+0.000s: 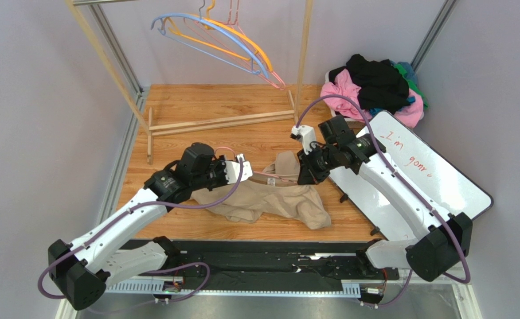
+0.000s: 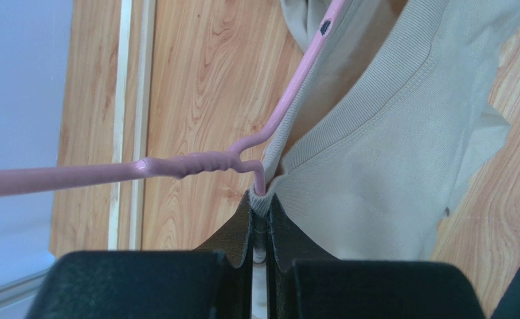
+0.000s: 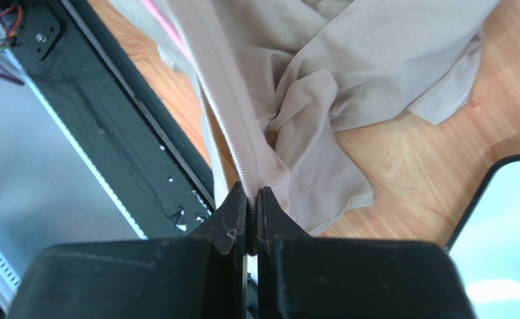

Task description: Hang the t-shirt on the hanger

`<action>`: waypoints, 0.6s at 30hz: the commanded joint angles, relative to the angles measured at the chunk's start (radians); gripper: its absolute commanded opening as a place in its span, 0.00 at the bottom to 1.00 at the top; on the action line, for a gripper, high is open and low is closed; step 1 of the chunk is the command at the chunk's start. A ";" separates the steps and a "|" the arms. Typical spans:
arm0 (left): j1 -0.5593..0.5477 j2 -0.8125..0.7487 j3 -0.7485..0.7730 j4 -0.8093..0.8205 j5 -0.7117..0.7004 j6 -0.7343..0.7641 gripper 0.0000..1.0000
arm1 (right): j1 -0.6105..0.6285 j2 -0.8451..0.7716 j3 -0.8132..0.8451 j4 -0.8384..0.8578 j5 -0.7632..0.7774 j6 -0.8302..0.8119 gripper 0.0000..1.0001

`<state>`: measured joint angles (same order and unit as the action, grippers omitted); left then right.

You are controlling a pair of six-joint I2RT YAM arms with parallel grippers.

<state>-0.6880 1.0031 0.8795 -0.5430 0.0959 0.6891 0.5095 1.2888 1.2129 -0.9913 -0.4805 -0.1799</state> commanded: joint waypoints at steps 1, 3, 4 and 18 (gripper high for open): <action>-0.004 -0.093 -0.016 0.026 -0.024 0.016 0.00 | -0.011 0.041 0.074 0.010 0.063 0.014 0.00; -0.007 -0.144 -0.057 0.026 -0.022 0.046 0.00 | -0.020 0.056 0.091 0.013 0.028 0.020 0.00; -0.008 -0.138 -0.057 0.012 -0.028 0.041 0.00 | -0.017 0.061 0.096 0.017 0.010 0.026 0.00; -0.031 0.069 0.107 0.018 0.059 -0.086 0.00 | 0.060 0.087 0.165 0.036 -0.162 -0.092 0.32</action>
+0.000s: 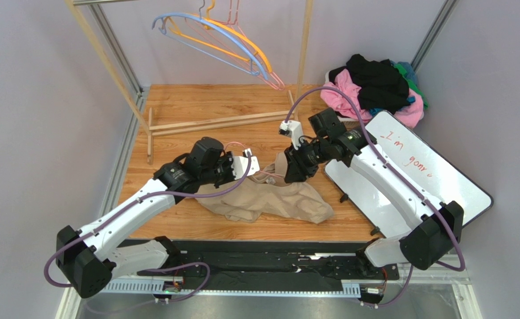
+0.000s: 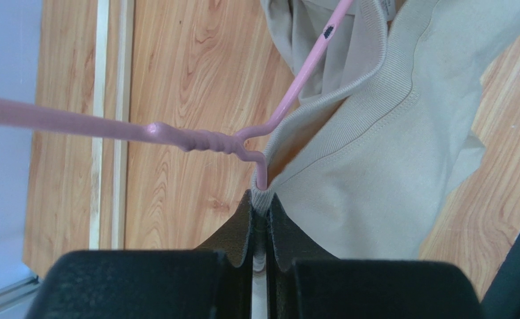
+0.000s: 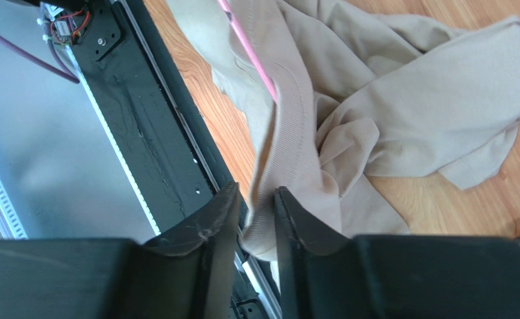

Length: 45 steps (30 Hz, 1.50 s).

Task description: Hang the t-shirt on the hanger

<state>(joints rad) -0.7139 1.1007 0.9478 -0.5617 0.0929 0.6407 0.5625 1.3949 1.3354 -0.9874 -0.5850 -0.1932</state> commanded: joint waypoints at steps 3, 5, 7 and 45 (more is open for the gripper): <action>-0.006 -0.061 0.016 0.049 0.126 -0.045 0.00 | 0.017 -0.013 0.039 0.082 -0.035 -0.120 0.43; -0.006 -0.074 0.002 0.056 0.148 -0.058 0.00 | 0.022 0.009 0.050 0.110 -0.033 -0.135 0.46; -0.006 -0.075 0.003 0.048 0.162 -0.065 0.00 | 0.030 0.021 0.061 0.122 -0.032 -0.160 0.49; 0.278 -0.223 -0.107 -0.069 0.326 -0.026 0.23 | 0.071 -0.040 -0.120 0.314 -0.061 -0.298 0.00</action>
<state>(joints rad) -0.4747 0.8951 0.8543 -0.5873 0.4000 0.5716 0.6453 1.3884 1.2221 -0.6239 -0.6472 -0.4522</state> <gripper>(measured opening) 0.228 0.008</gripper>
